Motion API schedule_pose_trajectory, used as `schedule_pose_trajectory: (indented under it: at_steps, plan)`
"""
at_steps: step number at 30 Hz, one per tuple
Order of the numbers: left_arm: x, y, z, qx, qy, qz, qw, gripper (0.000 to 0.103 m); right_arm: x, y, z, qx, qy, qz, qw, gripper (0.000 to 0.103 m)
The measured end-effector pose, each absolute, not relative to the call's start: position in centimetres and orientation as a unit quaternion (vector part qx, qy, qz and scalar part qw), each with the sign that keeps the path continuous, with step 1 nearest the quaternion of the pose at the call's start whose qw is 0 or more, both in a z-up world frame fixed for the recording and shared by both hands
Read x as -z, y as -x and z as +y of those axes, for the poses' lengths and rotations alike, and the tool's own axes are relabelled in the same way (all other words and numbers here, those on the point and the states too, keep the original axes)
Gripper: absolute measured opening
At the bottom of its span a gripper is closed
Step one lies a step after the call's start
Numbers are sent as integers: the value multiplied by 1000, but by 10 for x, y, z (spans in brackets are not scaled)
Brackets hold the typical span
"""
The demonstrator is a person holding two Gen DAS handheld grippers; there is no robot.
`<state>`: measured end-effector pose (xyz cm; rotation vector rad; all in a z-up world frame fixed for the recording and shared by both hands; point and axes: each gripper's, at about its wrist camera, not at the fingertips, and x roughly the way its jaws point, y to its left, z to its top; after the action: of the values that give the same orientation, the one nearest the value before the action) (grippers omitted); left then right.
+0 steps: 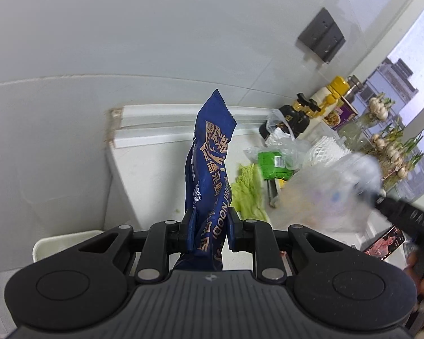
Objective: Collect trash
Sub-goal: 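Carry the blue wrapper and clear bag in both grippers over the white bin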
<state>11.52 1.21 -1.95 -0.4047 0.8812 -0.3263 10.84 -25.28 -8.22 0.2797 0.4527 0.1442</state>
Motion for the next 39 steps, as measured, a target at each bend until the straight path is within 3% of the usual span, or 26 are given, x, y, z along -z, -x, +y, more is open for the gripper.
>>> schedule_pose_trajectory:
  at_steps: [14,39]
  plan:
    - [33,-93,40,129,226,431,864,19,34,-94,-273,-120,-209,192,951,7]
    - [167,-36,125,11,301,568,766,19,208,-149,-61,-262,-77,444,853,7]
